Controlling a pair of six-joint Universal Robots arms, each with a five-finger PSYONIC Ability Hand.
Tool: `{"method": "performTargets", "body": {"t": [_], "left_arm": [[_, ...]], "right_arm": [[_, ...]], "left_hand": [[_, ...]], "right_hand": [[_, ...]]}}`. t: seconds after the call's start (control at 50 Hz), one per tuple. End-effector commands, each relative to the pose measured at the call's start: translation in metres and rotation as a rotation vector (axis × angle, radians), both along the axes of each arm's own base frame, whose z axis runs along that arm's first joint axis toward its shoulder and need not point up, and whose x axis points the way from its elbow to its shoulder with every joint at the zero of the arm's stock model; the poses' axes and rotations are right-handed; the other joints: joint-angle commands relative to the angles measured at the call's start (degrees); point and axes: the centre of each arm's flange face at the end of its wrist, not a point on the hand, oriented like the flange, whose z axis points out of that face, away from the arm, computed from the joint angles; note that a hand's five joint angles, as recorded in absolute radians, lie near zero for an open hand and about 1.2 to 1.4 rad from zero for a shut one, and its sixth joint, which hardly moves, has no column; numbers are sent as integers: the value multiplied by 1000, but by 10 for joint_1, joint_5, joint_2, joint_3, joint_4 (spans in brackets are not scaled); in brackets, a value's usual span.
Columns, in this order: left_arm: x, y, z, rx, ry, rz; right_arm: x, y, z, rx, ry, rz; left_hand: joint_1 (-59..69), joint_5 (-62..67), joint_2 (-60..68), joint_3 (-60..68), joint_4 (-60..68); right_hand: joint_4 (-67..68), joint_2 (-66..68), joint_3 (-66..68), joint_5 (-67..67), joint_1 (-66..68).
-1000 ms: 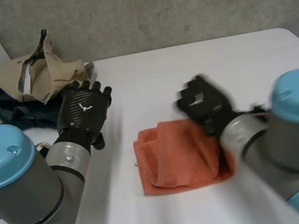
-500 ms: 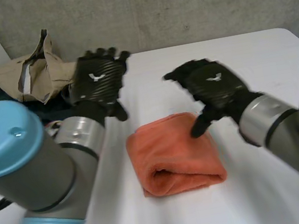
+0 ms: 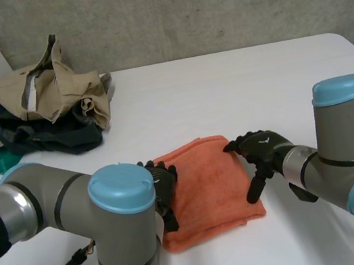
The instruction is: Fold the laundry.
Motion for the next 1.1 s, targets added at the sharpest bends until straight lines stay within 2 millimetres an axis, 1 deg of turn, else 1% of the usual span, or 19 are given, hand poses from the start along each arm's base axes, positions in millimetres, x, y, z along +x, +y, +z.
{"method": "performTargets", "body": {"t": [0.02,0.06,0.12,0.18,0.22,0.34,0.44,0.52,0.6,0.74,0.78,0.8,0.82,0.84,0.9,0.98,1.06,1.08,1.1], "left_arm": [[-6,-4,41,-78,95,-24],[-9,-7,67,-127,155,-42],[-14,-14,99,-179,243,-117],[-17,-23,119,-200,300,-203],[-18,-26,126,-202,322,-256],[-33,-13,147,-130,390,-545],[-37,-10,153,-108,395,-586],[-38,-10,152,-105,394,-590],[-40,-9,149,-99,391,-595],[-40,-9,147,-94,389,-587],[-40,-9,147,-92,388,-587],[-40,-9,146,-92,388,-587],[-40,-9,146,-92,388,-587],[-40,-9,146,-91,387,-587],[-40,-9,145,-88,386,-587],[-40,-8,144,-85,385,-586],[-39,-9,144,-84,386,-584],[-39,-9,144,-85,386,-583],[-38,-10,145,-88,387,-582]], "right_arm": [[-8,1,32,-118,5,-26],[-13,7,44,-162,-4,-46],[-20,17,48,-196,-7,-71],[-27,30,42,-173,-2,-83],[-30,42,30,-115,-8,-88],[-30,56,17,-12,-86,-113],[-23,56,14,4,-176,-82],[-15,53,-1,56,-228,-79],[-3,56,-9,61,-237,-44],[4,56,-22,77,-215,-28],[7,54,-26,80,-213,-25],[8,54,-26,78,-215,-20],[9,53,-26,70,-217,-17],[11,49,-26,50,-223,-19],[11,38,-23,-4,-240,-48],[10,15,-10,-128,-251,-106],[3,-15,4,-231,-232,-150],[-6,-33,8,-270,-225,-181],[-13,-44,8,-284,-214,-202]], "left_hand": [[24,13,9,8,13],[21,10,6,5,10],[20,10,6,5,10],[22,12,8,7,11],[26,15,11,10,15],[31,20,16,15,20],[31,20,16,15,20],[31,20,16,15,20],[31,20,16,15,20],[31,20,16,15,20],[31,20,16,15,20],[31,20,16,15,20],[31,20,16,15,20],[31,20,16,15,20],[31,20,16,15,20],[31,20,16,15,20],[31,20,16,15,20],[31,20,16,15,20],[31,20,16,15,20]], "right_hand": [[7,8,8,-1,0],[7,8,8,-1,0],[2,3,3,-6,-5],[0,1,1,-7,-7],[0,1,1,-7,-7],[5,6,6,-2,-2],[14,15,15,6,6],[44,45,45,36,36],[61,62,62,53,53],[67,68,68,60,60],[139,140,140,132,132],[220,221,221,212,212],[342,343,343,335,335],[675,676,676,667,667],[679,680,680,672,672],[679,680,680,672,672],[679,680,680,672,672],[679,680,680,672,672],[679,680,680,672,672]]}}
